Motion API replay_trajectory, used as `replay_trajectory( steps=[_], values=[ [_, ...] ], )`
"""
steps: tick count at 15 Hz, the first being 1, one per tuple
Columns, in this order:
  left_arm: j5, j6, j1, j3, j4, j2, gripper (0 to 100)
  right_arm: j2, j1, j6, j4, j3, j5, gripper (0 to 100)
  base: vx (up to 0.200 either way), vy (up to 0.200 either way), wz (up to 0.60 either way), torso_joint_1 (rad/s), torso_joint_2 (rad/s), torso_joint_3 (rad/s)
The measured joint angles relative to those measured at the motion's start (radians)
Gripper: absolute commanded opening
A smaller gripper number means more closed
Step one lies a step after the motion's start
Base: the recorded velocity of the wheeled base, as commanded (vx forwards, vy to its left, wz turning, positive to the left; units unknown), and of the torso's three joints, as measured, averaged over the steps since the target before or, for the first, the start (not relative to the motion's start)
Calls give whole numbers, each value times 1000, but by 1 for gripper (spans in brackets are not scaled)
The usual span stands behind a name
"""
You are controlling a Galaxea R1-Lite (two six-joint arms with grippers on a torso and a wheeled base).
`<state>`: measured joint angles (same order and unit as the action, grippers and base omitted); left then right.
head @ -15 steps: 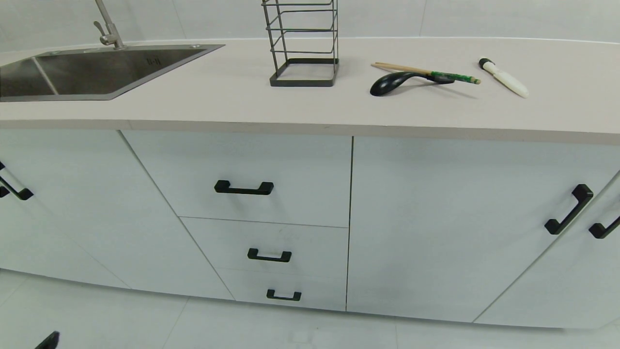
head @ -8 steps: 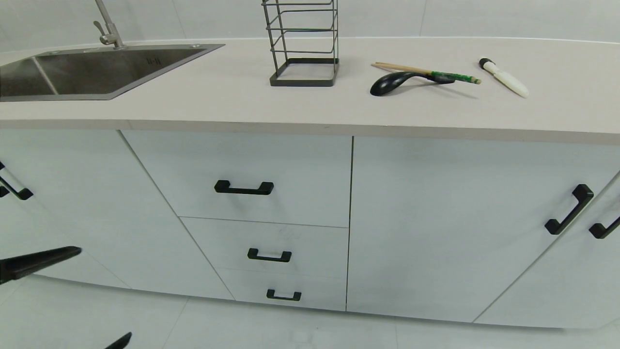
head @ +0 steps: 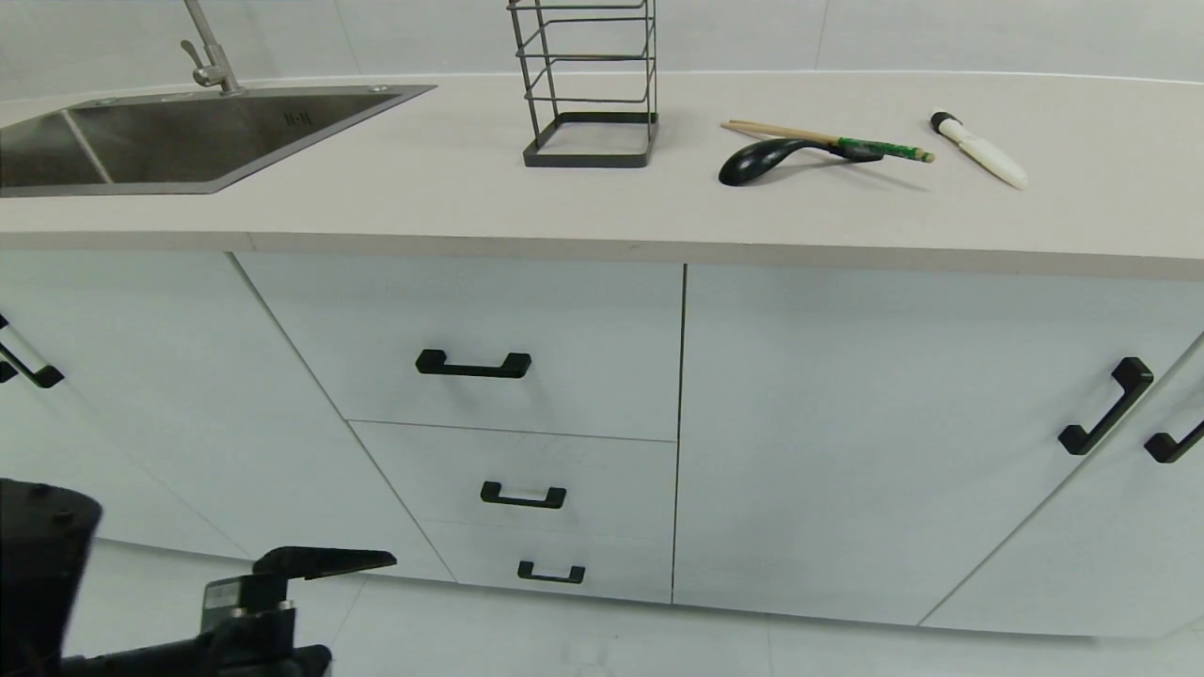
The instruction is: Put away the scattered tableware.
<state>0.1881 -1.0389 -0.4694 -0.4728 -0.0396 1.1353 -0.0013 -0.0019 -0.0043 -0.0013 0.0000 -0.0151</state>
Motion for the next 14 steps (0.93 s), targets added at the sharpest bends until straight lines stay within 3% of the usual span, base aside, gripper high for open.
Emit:
replay_trajectory(
  steps=[4, 8, 10, 12, 14],
  values=[
    [-13, -19, -23, 1, 31, 114, 100, 0, 0, 0, 0, 0, 0, 0, 0, 0, 0, 0, 0, 0],
    [-26, -157, -25, -7, 93, 208, 100, 0, 0, 0, 0, 0, 0, 0, 0, 0, 0, 0, 0, 0],
    [-25, -211, -24, -23, 126, 282, 100, 0, 0, 0, 0, 0, 0, 0, 0, 0, 0, 0, 0, 0],
    [-26, -219, -21, -34, 166, 357, 100, 0, 0, 0, 0, 0, 0, 0, 0, 0, 0, 0, 0, 0],
    [-29, -164, -16, -37, 220, 437, 100, 0, -1, 0, 0, 0, 0, 0, 0, 0, 0, 0, 0, 0]
  ],
)
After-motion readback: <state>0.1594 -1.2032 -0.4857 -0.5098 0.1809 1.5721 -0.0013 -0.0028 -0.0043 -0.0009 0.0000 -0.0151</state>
